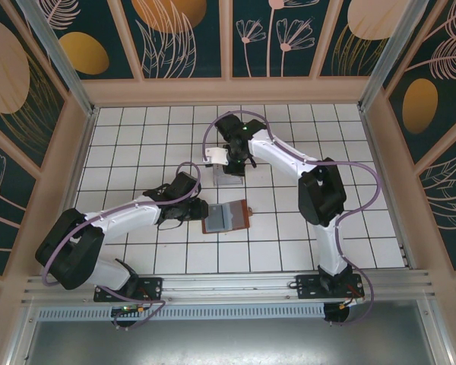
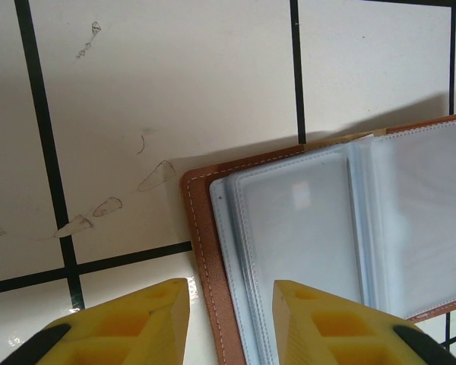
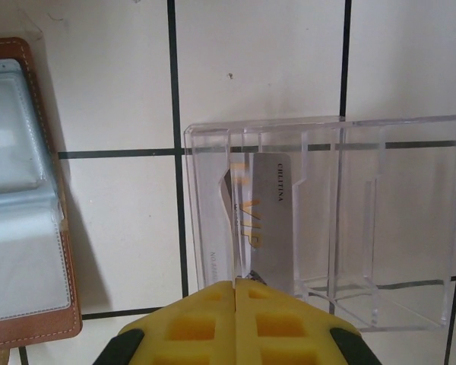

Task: Take the credit cards out of the card holder

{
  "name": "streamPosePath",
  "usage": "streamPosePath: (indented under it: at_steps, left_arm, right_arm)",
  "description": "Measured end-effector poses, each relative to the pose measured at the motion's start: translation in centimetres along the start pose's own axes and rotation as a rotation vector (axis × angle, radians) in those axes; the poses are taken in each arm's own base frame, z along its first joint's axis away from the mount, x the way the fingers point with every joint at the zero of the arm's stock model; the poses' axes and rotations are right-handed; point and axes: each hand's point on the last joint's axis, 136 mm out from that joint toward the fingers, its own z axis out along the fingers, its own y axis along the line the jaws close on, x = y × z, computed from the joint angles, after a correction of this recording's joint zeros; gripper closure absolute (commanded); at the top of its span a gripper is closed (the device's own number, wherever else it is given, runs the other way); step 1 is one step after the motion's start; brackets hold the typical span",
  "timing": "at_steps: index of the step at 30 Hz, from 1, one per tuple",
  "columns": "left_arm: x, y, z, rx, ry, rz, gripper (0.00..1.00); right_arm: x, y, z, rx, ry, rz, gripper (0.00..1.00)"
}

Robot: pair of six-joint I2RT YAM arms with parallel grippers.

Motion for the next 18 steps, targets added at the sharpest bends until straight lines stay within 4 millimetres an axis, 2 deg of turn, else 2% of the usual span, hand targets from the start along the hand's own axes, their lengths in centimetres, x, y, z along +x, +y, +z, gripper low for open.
streamPosePath:
  at_steps: [6,11,18]
  left_arm:
    - [0.0,0.0,0.0,0.0,0.0,0.0,0.65]
    - [0.0,0.0,0.0,0.0,0.001,0.0,0.65]
    - [0.0,0.0,0.0,0.0,0.001,0.0,0.65]
  right_arm:
    - [-0.1,0.7,0.1,-0.03,-0.007,0.001,1.0]
    - [-0.4,1.3,1.0,-0.061,-0.009,-0.003,1.0]
    - [-0.7,1.1,0.9,-0.061,-0.012,0.019,1.0]
